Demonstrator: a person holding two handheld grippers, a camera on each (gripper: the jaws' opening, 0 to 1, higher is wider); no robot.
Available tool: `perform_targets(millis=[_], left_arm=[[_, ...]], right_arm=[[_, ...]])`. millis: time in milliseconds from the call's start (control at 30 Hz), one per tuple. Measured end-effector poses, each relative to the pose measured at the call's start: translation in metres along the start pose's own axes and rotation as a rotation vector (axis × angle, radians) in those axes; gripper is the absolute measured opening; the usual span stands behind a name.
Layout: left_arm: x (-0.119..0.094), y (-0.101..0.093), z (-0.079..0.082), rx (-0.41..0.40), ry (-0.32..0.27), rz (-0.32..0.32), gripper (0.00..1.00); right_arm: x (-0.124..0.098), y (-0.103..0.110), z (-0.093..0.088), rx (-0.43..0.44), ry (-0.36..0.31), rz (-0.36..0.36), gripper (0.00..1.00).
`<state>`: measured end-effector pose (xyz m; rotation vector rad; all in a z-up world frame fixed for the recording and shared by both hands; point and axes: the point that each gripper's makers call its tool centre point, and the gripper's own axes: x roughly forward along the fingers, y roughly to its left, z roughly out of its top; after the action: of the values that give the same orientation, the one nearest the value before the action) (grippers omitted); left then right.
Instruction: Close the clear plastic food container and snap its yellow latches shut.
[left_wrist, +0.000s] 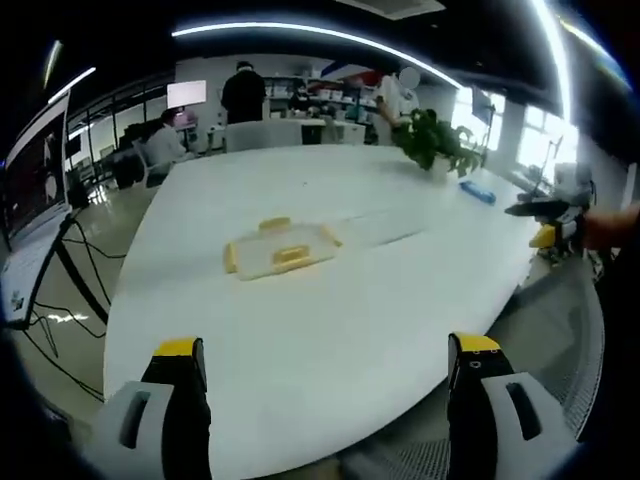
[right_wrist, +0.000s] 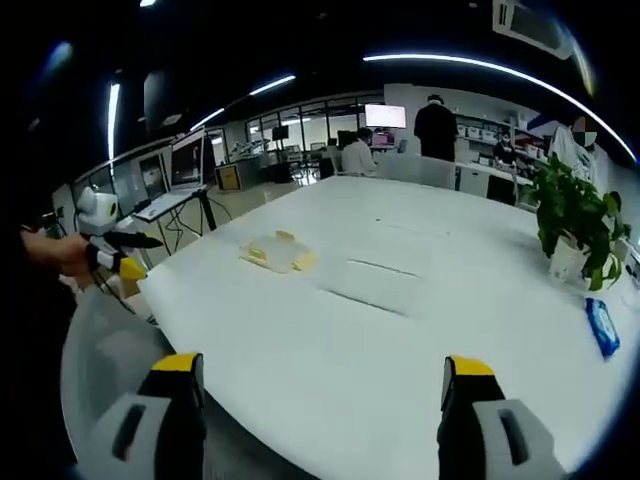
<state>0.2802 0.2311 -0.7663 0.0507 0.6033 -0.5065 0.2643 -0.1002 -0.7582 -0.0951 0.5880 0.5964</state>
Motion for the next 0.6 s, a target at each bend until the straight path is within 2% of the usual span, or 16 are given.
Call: perform_targets(millis=[67,267,333,600], left_arm=[[0.0,0.002,0.001,0.029,0.001,0.007,0.99],[0.001,0.009,-0.002,0.018,0.013,0.005,0.99],[0.002,0.009,-0.003,0.021,0.014,0.0,0.99],[0.001,0.012,-0.007,0.019,0.034,0.001,0.99]], right_arm=[[0.003,0.0,-0.001,0.011,0.0,0.004,1.0],[0.006,0.002,-0.007,0.002,0.014,0.006,1.0],[0.006,0.001,-0.01,-0.025,0.025,-0.009,1.0],[0.006,0.0,-0.012,0.012,0.007,-0.02,1.0]])
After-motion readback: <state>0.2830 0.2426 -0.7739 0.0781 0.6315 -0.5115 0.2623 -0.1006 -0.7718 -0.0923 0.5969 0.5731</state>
